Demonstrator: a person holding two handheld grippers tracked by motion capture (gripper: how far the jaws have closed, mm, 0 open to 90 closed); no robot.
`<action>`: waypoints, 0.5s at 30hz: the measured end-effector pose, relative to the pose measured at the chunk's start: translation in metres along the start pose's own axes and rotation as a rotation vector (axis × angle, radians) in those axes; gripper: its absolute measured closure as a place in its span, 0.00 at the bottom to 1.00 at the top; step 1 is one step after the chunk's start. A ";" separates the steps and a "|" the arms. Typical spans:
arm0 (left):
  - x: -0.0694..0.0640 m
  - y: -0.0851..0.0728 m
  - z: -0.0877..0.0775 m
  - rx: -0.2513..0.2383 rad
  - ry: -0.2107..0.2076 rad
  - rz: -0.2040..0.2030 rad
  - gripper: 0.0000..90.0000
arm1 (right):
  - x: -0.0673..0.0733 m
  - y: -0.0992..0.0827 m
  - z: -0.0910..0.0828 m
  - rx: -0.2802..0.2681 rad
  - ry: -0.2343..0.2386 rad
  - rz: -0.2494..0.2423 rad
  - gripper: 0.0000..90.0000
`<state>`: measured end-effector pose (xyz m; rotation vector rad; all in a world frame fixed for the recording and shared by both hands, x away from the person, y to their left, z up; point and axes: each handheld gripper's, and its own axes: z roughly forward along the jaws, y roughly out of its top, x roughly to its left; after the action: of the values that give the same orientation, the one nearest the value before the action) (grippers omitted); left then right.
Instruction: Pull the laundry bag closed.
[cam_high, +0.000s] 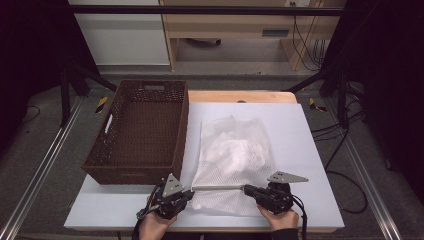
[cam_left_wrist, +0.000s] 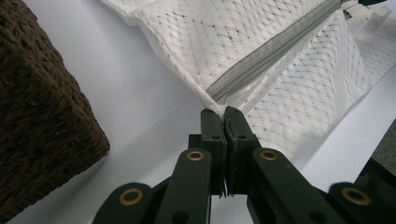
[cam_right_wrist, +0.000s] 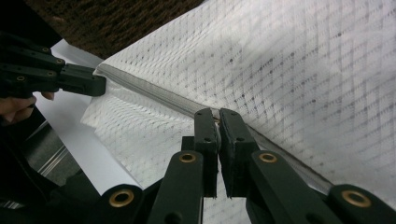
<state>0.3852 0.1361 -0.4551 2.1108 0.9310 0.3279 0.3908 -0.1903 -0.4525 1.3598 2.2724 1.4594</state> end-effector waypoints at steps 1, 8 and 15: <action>0.000 0.000 0.000 0.003 0.001 0.003 0.97 | 0.000 -0.001 0.000 0.004 0.000 0.009 0.96; 0.002 -0.002 0.000 0.006 0.002 -0.010 0.97 | -0.008 -0.005 0.001 0.012 -0.043 0.016 0.96; 0.002 -0.005 0.002 0.017 0.004 -0.011 0.97 | -0.015 -0.008 -0.004 0.016 -0.059 0.044 0.96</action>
<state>0.3849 0.1390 -0.4604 2.1203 0.9501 0.3202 0.3920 -0.2048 -0.4619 1.4463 2.2369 1.3971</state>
